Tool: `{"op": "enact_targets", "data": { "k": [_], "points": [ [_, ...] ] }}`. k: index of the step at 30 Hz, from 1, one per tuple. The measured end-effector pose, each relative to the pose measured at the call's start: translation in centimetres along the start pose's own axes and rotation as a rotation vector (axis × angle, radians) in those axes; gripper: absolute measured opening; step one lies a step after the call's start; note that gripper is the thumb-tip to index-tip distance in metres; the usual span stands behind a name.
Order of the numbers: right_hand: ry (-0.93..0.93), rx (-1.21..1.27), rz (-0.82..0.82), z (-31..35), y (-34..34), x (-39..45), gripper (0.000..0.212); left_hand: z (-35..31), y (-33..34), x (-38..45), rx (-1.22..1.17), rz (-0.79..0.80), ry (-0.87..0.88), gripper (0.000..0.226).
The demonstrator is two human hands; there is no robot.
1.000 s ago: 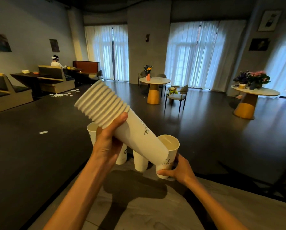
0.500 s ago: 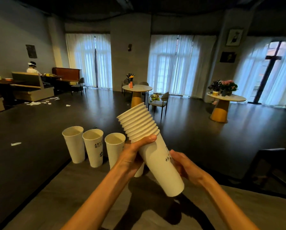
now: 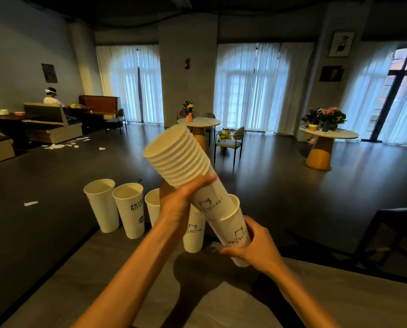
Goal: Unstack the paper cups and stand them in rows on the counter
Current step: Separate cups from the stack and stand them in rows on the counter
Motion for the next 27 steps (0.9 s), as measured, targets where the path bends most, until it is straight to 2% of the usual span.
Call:
{"op": "enact_targets", "data": {
  "k": [5, 10, 14, 18, 22, 25, 27],
  "points": [
    [0.191, 0.115, -0.05, -4.9, 2.4, 0.5, 0.088, -3.8, -2.7, 2.7, -0.21, -0.026, 0.095, 0.056],
    [0.218, 0.107, -0.086, -6.9, 3.8, 1.6, 0.088, -4.3, -5.0, 3.5, -0.24, -0.035, 0.125, 0.078],
    [0.224, 0.077, -0.087, -7.0, 4.4, 2.4, 0.088, -4.1, -5.3, 3.6, -0.265, -0.017, 0.134, 0.069],
    [0.248, 0.065, -0.092, -7.4, 4.9, 3.1, 0.09, -3.9, -4.8, 3.3, -0.256, 0.004, 0.116, 0.066],
    [0.271, 0.06, -0.028, -7.9, 5.0, 2.9, 0.093, -3.4, -3.8, 2.5, -0.21, 0.049, 0.111, 0.066],
    [0.279, 0.023, 0.022, -7.9, 3.5, 1.6, 0.098, -2.8, -2.1, 1.3, -0.145, 0.096, 0.085, 0.061],
    [0.284, -0.041, 0.05, -8.4, 1.5, 0.2, 0.093, -2.5, -0.4, 0.3, -0.11, 0.109, 0.084, 0.057]
  ]
}}
Point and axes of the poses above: each hand's wrist, its own x-axis towards the middle knuckle, its own y-axis out of the palm, z = x × y, the point moved 6 cm from there along x, towards the middle knuckle, and after that the axes turned 9 degrees about -y, right-handed, at the moved point
